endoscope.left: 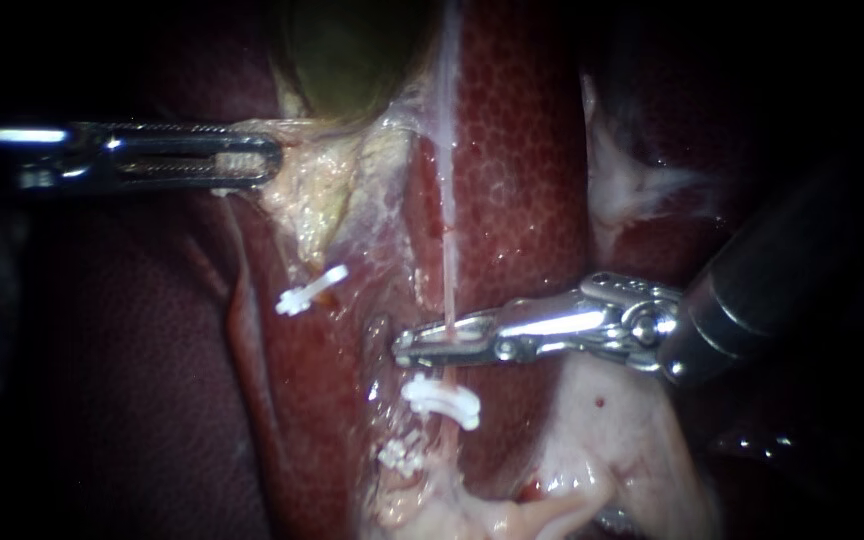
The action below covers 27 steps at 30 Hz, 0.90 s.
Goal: Going back third clip right tube
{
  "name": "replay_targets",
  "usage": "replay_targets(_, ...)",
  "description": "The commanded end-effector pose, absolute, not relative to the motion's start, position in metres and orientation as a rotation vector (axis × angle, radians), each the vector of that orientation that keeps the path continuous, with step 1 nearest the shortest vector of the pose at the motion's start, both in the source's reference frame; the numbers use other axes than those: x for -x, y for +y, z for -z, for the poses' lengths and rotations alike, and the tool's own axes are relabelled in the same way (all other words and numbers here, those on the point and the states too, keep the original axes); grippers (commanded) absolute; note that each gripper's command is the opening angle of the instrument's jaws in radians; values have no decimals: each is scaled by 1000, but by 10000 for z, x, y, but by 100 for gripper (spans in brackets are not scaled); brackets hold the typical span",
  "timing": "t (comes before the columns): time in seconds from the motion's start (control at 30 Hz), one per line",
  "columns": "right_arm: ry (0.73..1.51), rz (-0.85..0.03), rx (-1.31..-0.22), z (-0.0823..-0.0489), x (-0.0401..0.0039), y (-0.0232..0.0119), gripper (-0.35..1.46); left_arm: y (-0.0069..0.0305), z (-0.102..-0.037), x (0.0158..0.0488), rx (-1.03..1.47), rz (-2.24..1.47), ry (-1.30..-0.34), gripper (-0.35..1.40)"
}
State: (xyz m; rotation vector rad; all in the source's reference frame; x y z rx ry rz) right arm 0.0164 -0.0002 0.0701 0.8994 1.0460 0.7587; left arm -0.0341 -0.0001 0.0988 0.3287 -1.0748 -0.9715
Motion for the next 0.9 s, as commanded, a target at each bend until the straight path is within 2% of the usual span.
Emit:
replay_targets(0.03,1046,-760,-900,-701,-164,-1,-35,-1,-988,341,-329,971,-1075,-13)
replay_targets(0.37,1049,-760,-901,-701,-164,-2,-34,-1,-988,341,-329,972,-1075,-13)
replay_targets(0.4,1069,-746,-883,-701,-165,-2,-6,-1,-988,341,-329,971,-1075,-13)
replay_targets(0.47,1115,-713,-815,-701,-171,0,37,-1,-988,341,-329,971,-1075,-13)
replay_targets(0.5,1133,-703,-793,-701,-173,0,53,-1,-988,341,-329,971,-1075,-13)
replay_targets(0.53,1150,-698,-752,-701,-177,1,58,-1,-988,341,-329,971,-1075,-13)
replay_targets(0.57,1163,-693,-711,-701,-180,1,60,-1,-988,341,-329,971,-1075,-13)
replay_targets(0.9,1197,-600,-616,-700,-166,14,60,-1,-988,340,-329,971,-1075,-13)
